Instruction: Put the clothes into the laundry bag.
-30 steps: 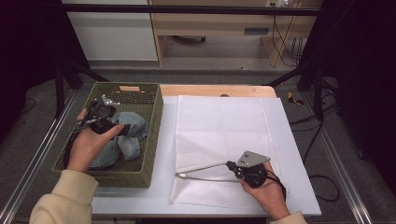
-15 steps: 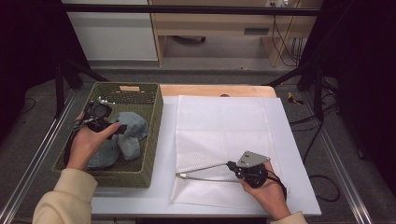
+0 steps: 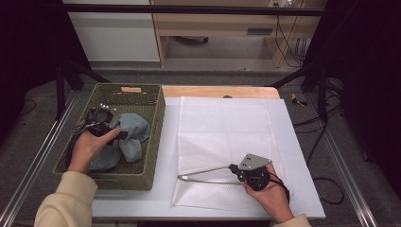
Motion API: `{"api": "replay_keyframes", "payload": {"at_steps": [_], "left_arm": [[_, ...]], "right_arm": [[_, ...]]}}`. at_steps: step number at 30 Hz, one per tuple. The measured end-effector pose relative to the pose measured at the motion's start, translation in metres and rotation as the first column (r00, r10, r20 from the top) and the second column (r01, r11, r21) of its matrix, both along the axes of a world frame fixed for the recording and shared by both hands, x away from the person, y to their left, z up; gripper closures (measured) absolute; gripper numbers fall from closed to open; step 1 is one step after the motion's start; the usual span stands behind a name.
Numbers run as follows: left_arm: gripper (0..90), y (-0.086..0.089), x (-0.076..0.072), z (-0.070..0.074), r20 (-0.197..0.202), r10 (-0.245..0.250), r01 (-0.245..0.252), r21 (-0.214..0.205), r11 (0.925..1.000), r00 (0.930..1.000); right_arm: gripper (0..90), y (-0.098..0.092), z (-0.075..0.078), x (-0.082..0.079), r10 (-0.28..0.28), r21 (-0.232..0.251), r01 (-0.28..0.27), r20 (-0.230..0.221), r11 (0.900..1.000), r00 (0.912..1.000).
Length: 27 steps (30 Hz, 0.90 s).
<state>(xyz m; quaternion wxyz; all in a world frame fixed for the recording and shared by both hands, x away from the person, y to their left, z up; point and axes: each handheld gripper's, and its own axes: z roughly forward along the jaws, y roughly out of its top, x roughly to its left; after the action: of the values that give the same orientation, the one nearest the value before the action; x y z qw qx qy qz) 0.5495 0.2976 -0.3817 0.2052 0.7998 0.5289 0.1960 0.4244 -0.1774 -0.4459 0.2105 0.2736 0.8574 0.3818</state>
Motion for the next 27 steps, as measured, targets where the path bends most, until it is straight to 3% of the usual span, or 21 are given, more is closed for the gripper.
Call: {"api": "replay_keyframes", "payload": {"at_steps": [13, 22, 27], "left_arm": [[8.0, -0.001, 0.005, -0.013, -0.031, -0.007, 0.007, 0.006, 1.0000, 0.9995], [7.6, -0.002, 0.008, -0.018, -0.030, 0.008, -0.008, 0.000, 1.0000, 0.9995], [7.9, -0.011, 0.007, -0.016, -0.016, -0.009, 0.010, 0.018, 0.9998, 0.9998]], "right_arm": [[88.3, 0.000, 0.000, 0.000, 0.002, 0.001, -0.002, -0.004, 1.0000, 1.0000], [88.3, 0.000, 0.000, 0.000, 0.004, -0.001, -0.004, -0.003, 1.0000, 1.0000], [88.2, 0.000, -0.001, 0.001, 0.005, -0.002, -0.005, -0.003, 1.0000, 1.0000]]}}
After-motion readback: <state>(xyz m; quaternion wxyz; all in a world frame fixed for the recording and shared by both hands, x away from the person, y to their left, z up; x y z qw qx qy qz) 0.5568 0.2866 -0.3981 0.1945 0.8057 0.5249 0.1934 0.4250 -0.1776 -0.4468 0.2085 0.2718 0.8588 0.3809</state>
